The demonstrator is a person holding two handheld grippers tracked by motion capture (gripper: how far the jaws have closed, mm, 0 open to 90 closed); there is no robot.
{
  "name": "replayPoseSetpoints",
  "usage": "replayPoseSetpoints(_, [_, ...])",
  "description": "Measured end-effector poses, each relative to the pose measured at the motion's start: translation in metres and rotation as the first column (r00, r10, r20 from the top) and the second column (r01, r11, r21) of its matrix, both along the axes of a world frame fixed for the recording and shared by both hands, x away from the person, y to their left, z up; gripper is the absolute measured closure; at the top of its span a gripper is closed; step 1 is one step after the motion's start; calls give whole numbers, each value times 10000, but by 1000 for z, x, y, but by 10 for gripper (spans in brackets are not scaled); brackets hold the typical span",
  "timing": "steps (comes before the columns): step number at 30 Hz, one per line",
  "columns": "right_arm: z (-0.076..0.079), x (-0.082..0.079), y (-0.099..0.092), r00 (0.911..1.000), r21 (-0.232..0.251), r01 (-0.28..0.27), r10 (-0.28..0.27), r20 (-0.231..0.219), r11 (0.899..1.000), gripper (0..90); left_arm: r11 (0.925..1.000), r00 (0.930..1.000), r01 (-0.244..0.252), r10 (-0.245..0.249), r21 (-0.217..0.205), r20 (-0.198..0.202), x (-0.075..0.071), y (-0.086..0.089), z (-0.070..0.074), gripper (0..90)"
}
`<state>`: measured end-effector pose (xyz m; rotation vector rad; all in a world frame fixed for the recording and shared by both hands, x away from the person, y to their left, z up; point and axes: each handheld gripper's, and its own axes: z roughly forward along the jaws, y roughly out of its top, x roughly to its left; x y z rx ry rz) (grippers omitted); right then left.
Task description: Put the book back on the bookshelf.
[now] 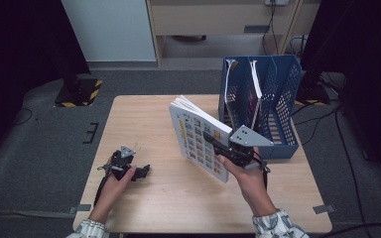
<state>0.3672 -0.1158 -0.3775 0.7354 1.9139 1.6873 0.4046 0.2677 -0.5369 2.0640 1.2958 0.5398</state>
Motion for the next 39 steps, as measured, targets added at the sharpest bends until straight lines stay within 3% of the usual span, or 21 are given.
replayPoseSetpoints(14, [-4, -13, -30, 9994, -101, 335, -336, -108, 9994, 738, 10000, 10000, 71, -71, -7, -18, 3, -2, 0, 0])
replayPoseSetpoints(39, [-2, -20, -52, 9989, -72, 426, -428, -211, 9991, 737, 10000, 9999, 94, -94, -15, -34, 3, -2, 0, 0])
